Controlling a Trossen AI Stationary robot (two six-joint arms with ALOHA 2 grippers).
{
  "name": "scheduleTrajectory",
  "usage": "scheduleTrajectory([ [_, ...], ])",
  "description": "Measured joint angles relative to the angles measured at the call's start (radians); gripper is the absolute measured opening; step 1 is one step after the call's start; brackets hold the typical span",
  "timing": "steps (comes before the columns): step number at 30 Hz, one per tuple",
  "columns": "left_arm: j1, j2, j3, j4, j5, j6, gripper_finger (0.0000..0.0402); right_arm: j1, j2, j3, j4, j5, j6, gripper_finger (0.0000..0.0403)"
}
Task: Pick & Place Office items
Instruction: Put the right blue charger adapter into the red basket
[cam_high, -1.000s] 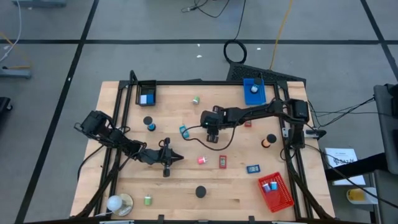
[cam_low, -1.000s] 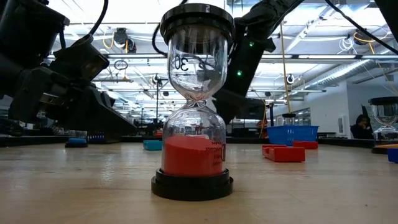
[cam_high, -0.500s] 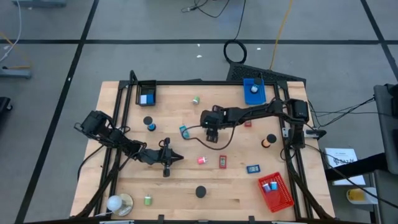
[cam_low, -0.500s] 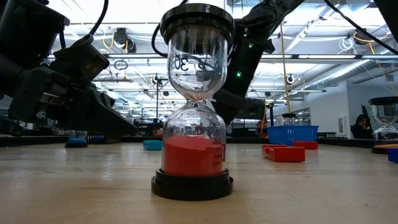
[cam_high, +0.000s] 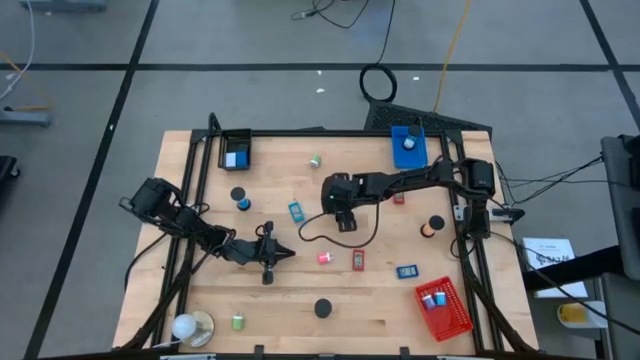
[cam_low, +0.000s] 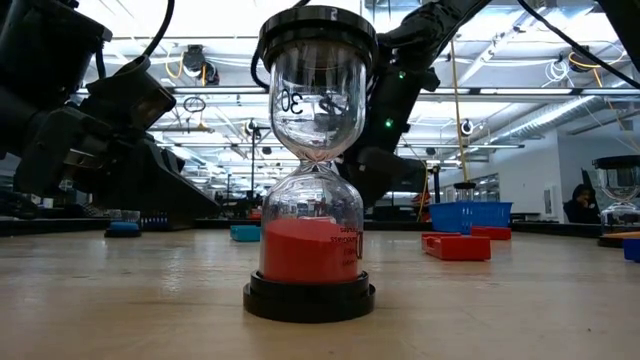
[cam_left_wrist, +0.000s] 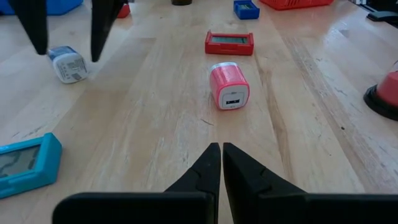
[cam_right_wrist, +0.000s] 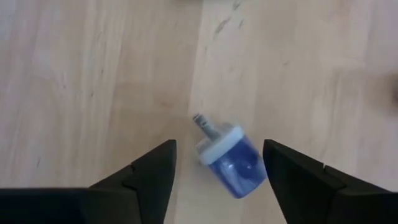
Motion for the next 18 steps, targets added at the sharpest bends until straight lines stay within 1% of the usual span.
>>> scheduleTrajectory([
  [5, 0.0, 0.0, 0.0, 0.0, 0.0, 0.0, 0.0026, -0.002, -0.001, -0.002, 0.008, 0.0, -0.015, 0.0226],
  [15, 0.001, 0.0, 0.0, 0.0, -0.001, 0.004, 0.0026, -0.014, -0.001, -0.079, 0.047, 0.001, -0.032, 0.0222],
  [18, 0.001, 0.0, 0.0, 0.0, -0.001, 0.004, 0.0026, -0.014, -0.003, -0.109, 0.103, 0.001, -0.038, 0.0212],
])
